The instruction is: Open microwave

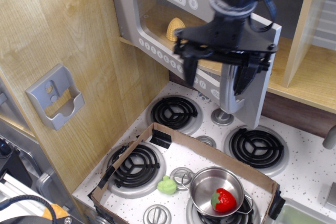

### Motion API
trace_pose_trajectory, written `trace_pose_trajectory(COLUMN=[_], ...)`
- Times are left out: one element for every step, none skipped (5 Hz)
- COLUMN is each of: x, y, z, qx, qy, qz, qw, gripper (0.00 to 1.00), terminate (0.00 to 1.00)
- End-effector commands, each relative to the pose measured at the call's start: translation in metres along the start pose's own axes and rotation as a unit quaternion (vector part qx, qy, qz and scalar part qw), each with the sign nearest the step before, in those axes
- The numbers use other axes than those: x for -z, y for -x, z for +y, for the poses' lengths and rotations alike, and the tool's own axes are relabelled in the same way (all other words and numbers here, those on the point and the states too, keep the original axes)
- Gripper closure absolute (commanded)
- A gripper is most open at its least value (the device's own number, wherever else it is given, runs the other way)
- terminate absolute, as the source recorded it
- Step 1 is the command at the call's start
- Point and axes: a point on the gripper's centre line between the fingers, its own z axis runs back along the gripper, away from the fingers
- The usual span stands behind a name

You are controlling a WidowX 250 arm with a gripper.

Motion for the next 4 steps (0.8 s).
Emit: trace_pose_trajectory(x=[-0.023, -0.037, -0.043, -0.046], y=[0.028, 0.011, -0.007, -0.021], z=[-0.044, -0.087, -0.124, -0.156], qx=[-0.12, -0.11, -0.087, -0.07], qy=[0.013, 0.053, 0.045, 0.066], qz=[-0.041, -0.027, -0.018, -0.003], qw=[0.9919, 0.9922, 0.9951, 0.9954], gripper=[0.0, 0.0, 0.0, 0.0], terminate=[0.0, 0.0, 0.0, 0.0])
